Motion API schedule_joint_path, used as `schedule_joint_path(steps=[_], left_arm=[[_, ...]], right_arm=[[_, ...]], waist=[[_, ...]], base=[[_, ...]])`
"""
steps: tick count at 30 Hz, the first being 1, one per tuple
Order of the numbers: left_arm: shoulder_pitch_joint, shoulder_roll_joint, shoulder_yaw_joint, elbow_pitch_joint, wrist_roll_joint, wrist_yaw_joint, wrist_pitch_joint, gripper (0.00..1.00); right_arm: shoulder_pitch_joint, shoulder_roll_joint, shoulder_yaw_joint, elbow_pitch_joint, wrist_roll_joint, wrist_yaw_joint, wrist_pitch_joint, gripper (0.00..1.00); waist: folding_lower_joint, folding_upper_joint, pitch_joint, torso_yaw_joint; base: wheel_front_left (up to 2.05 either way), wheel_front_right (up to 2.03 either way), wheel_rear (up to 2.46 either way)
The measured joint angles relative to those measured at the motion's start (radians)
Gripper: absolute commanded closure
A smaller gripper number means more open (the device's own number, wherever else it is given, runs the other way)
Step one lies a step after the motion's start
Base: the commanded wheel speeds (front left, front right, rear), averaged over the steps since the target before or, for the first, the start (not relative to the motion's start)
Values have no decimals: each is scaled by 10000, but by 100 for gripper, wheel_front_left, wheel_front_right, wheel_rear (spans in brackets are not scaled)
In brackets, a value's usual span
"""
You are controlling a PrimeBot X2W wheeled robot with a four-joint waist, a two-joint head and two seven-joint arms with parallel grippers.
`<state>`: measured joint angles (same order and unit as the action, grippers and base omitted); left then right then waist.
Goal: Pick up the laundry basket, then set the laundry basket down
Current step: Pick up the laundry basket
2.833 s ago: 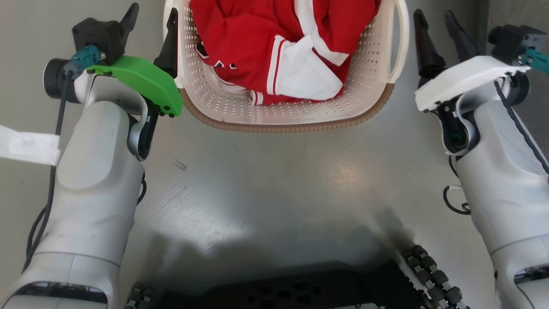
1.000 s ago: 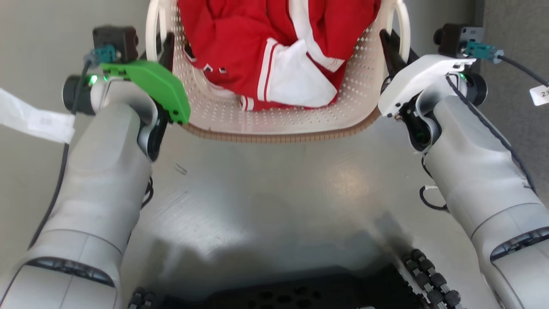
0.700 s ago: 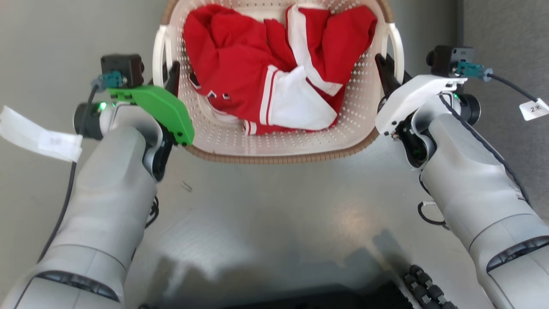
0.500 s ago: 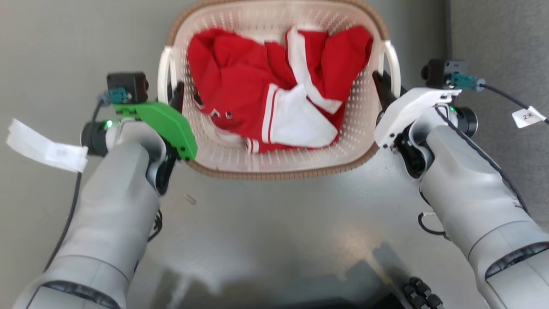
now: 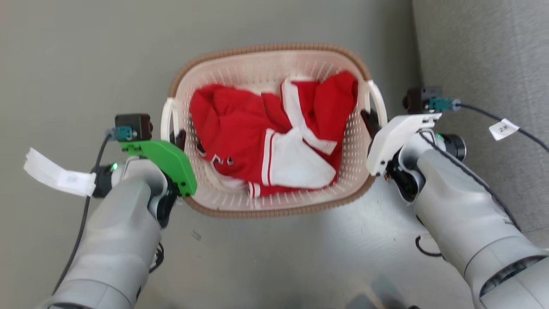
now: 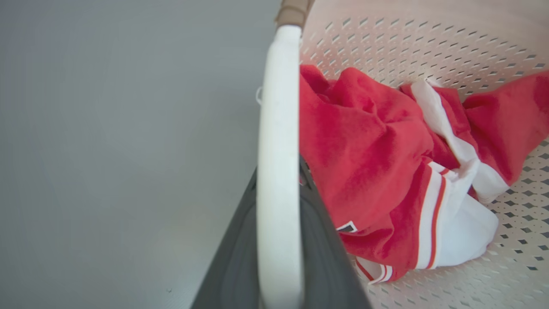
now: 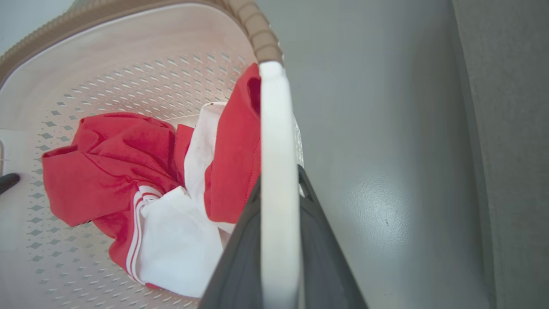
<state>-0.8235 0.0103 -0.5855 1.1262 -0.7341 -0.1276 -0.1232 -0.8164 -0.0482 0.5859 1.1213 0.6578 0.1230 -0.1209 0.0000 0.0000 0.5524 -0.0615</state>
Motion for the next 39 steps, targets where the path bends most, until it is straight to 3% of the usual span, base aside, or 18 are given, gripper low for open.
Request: schedule_joint_path(steps=[27, 39], left_arm=[[2445, -25, -731, 368, -1342, -13, 1244, 100], [2464, 0, -882, 414, -1611, -12, 1415, 100]], right_arm=[[2361, 21, 1354, -58, 1358, -17, 1733, 100], [2363, -50, 1653, -169, 1534, -31, 1981, 100]], waist=[[-1, 0, -3576, -226], [-1, 0, -4265, -290]], base=[[0, 0, 0], [0, 0, 0]])
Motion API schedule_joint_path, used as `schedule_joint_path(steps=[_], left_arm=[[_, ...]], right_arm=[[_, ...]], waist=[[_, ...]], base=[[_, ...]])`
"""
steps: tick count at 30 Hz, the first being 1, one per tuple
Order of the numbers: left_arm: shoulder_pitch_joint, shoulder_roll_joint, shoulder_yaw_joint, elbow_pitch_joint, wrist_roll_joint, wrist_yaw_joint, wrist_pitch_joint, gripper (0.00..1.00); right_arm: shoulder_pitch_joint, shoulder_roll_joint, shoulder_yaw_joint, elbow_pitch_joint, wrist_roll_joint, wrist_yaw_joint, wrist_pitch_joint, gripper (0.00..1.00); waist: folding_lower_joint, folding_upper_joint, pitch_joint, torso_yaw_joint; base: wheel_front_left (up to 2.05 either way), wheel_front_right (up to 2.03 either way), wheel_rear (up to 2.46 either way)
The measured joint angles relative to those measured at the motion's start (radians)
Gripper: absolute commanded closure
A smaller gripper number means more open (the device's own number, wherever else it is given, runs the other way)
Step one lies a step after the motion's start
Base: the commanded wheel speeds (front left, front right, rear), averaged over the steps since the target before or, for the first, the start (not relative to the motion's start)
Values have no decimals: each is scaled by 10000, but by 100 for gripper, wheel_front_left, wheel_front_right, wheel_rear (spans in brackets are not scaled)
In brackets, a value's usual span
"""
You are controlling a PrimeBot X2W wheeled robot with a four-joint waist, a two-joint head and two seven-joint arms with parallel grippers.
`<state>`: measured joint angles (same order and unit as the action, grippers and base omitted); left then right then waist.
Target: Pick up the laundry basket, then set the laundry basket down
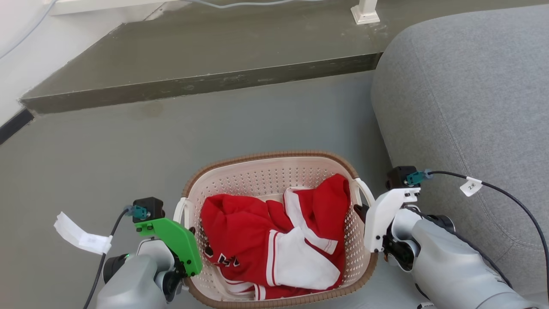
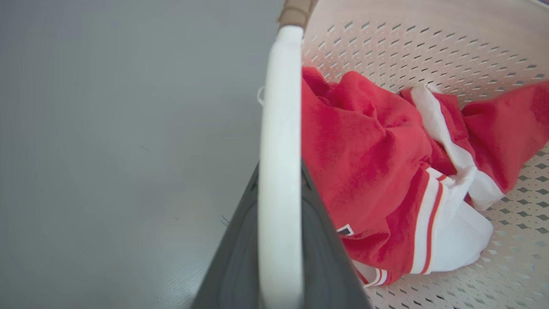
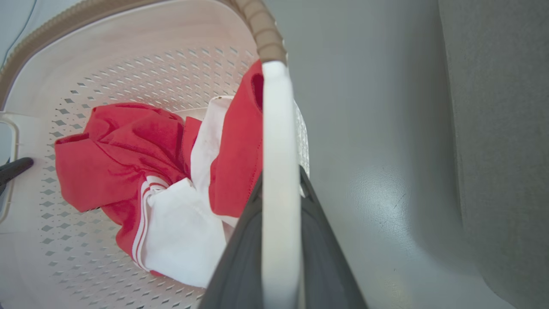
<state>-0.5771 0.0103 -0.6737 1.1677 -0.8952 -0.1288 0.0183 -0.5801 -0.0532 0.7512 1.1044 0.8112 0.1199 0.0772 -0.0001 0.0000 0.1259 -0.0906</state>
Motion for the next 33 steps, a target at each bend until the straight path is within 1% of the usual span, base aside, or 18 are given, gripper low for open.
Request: schedule_joint_path(steps=[4, 6, 29, 33], left_arm=[[22, 6, -56, 2, -82, 15, 75, 100], [26, 10, -82, 0, -102, 17, 86, 100], [40, 31, -389, -48, -433, 151, 117, 100], [37, 29, -389, -171, -520, 236, 115, 100]], right_arm=[[0, -31, 88, -40, 79, -2, 86, 100], [0, -31, 132, -52, 104, -69, 117, 100], [0, -140, 596, -82, 518, -71, 121, 100], [-58, -230, 679, -144, 516, -69, 113, 100]], waist=[[0, 0, -57, -15], [0, 0, -71, -18], [0, 0, -94, -35], [0, 0, 26, -38]], base=[[0, 0, 0], [0, 0, 0], [0, 0, 0], [0, 0, 0]])
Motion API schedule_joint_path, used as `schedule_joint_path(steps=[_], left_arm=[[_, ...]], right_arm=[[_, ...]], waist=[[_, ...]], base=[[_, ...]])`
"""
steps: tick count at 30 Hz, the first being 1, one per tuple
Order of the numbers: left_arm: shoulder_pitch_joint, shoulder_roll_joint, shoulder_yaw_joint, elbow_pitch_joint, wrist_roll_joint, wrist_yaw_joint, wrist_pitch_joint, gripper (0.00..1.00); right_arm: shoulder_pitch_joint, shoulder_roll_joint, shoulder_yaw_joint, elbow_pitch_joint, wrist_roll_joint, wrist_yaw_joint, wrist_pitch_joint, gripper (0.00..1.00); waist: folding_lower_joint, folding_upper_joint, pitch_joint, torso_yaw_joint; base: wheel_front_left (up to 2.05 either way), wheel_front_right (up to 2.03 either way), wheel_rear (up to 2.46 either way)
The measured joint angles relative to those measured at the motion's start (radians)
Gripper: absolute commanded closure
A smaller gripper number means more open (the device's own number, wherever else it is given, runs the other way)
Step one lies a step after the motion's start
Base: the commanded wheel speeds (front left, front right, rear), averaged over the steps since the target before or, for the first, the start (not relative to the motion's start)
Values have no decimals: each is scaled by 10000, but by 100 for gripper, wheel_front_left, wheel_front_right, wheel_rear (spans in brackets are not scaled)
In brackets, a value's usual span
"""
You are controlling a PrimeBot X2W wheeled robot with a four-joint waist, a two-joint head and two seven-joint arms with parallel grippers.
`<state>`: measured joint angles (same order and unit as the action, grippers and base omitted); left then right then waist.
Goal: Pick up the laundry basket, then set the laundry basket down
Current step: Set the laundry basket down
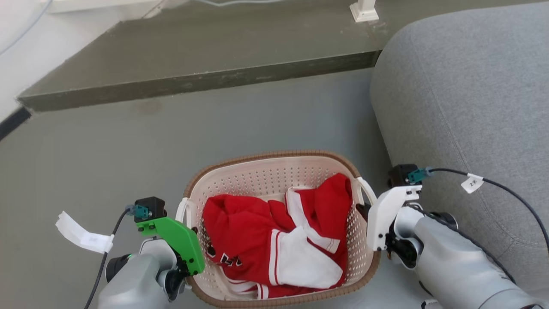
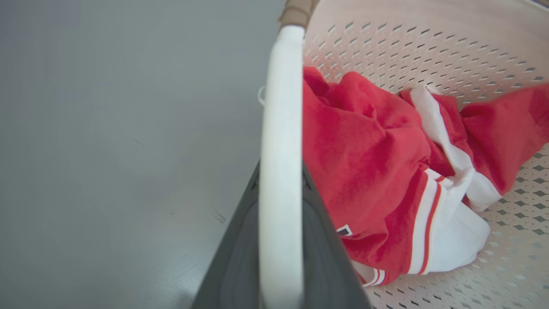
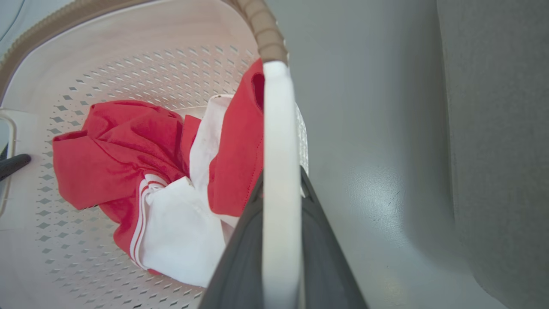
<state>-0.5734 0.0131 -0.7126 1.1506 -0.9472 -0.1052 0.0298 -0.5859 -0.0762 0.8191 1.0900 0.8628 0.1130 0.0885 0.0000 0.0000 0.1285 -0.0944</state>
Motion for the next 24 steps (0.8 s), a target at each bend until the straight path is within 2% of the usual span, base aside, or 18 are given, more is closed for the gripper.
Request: schedule_joint_path(steps=[11, 24], left_arm=[[-666, -12, 8, -391, -173, 230, -479, 100], [-1616, -4, -104, -665, -140, 456, -1193, 100]], right_arm=[[-788, -313, -35, -217, -4, 4, -493, 100], [-1596, -552, -98, -426, -4, 8, -1365, 100]], waist=[[0, 0, 967, 57], [0, 0, 2659, 190]], base=[[0, 0, 0], [0, 0, 0]])
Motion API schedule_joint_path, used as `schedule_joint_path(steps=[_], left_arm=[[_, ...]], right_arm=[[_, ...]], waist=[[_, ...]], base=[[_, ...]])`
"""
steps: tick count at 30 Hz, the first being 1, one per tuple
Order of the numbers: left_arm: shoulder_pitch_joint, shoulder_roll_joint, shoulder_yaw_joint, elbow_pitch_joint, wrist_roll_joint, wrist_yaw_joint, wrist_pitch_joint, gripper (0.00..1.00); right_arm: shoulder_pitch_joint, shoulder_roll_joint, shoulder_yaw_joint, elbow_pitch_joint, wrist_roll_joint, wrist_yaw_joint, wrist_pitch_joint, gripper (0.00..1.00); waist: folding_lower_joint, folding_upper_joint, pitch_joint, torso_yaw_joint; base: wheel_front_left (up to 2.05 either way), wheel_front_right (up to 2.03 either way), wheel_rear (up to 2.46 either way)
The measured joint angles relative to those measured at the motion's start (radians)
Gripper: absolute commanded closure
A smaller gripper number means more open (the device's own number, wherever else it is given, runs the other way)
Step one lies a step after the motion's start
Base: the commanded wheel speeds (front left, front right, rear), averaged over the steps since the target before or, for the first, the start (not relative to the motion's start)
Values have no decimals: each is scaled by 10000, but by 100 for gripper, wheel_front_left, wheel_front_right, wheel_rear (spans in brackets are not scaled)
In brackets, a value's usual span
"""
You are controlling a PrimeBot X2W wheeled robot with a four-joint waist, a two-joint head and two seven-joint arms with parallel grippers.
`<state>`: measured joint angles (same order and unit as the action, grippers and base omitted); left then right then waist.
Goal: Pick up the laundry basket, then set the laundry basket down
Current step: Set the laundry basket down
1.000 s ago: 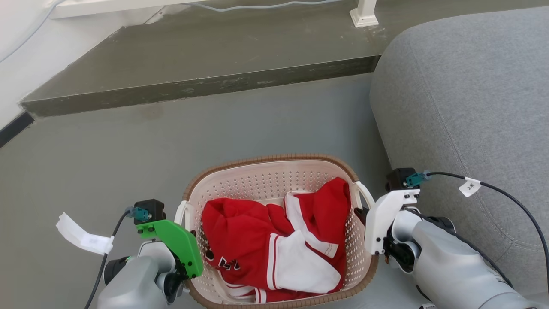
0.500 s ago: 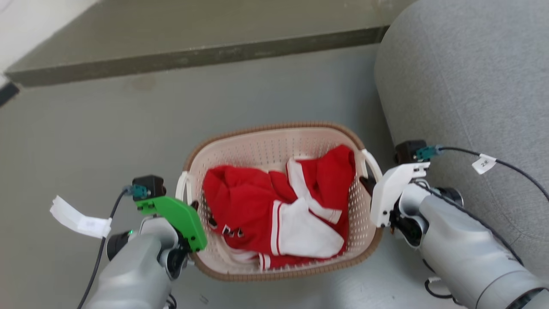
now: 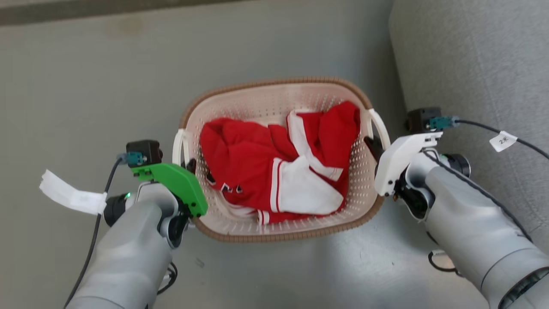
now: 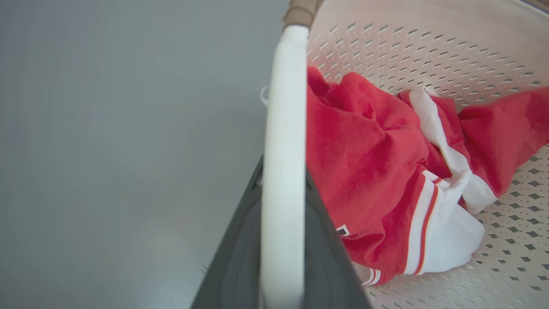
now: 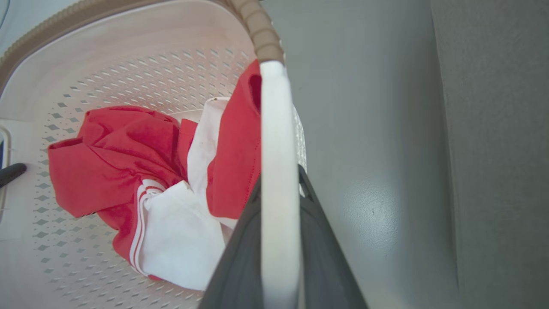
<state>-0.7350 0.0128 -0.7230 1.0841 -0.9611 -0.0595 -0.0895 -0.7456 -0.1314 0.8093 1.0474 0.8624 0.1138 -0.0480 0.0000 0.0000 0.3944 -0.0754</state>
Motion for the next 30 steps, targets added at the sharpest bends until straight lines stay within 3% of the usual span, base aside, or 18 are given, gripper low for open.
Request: schedule_joint_path(steps=[30], left_arm=[[-2316, 36, -171, -272, 207, 247, -1127, 100]], right_arm=[[-1951, -426, -165, -276, 0, 2, -1501, 100]], waist=[[2, 0, 3687, 187]], base=[[0, 0, 0]])
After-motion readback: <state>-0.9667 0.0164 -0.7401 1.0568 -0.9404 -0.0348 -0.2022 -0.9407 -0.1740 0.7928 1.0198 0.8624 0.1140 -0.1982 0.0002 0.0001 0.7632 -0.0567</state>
